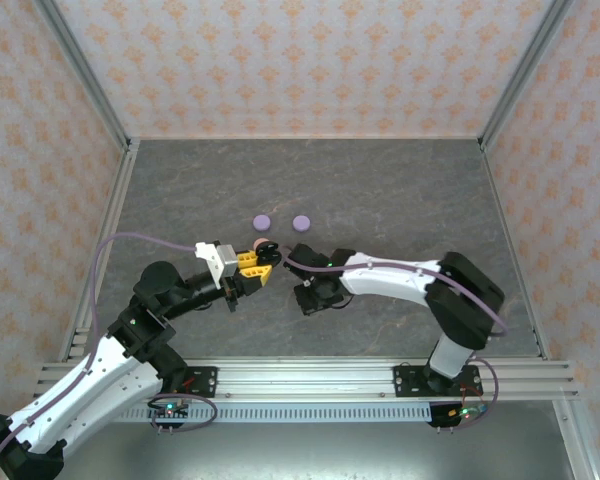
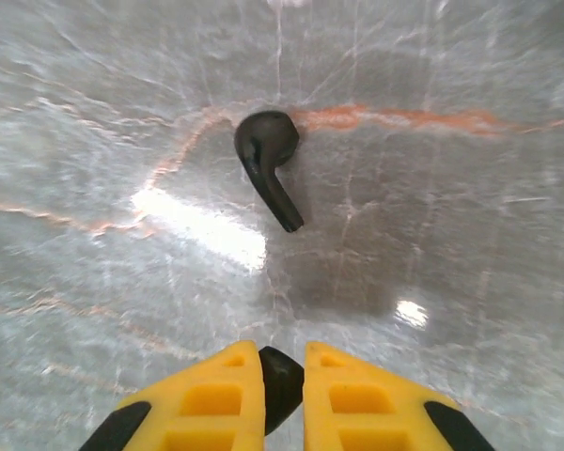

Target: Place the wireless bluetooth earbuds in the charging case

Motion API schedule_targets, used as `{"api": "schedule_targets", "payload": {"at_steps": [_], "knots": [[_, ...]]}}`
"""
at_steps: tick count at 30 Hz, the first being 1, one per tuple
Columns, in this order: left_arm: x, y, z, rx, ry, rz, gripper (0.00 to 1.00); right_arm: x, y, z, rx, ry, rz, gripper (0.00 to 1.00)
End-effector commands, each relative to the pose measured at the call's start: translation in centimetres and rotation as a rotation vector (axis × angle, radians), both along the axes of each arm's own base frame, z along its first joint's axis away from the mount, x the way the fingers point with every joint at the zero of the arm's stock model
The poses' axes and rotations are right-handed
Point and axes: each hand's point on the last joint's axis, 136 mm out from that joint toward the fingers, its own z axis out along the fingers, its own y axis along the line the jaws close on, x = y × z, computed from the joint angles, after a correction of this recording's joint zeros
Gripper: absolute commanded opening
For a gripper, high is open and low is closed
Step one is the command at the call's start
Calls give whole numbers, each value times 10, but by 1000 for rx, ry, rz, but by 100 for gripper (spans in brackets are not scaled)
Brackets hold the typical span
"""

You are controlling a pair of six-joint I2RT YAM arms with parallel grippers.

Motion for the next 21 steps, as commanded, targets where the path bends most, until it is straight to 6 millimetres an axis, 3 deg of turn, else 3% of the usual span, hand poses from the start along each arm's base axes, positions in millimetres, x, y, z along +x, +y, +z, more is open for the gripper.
{"api": "schedule_targets", "payload": {"at_steps": [1, 3, 9, 14, 21], "knots": [[-4, -2, 4, -14, -12, -19, 0, 19, -9, 37, 76, -135, -12, 11], [-5, -2, 3, -18, -4, -23, 0, 26, -16, 57, 130, -189, -19, 11], [-3, -6, -1, -39, 20, -36, 0, 38, -30, 148, 311, -437, 24, 8], [0, -14, -4, -38, 49, -63, 0, 27, -27, 222, 445, -604, 165, 7], [5, -27, -8, -33, 94, -107, 0, 5, -13, 286, 610, -766, 360, 6]]}}
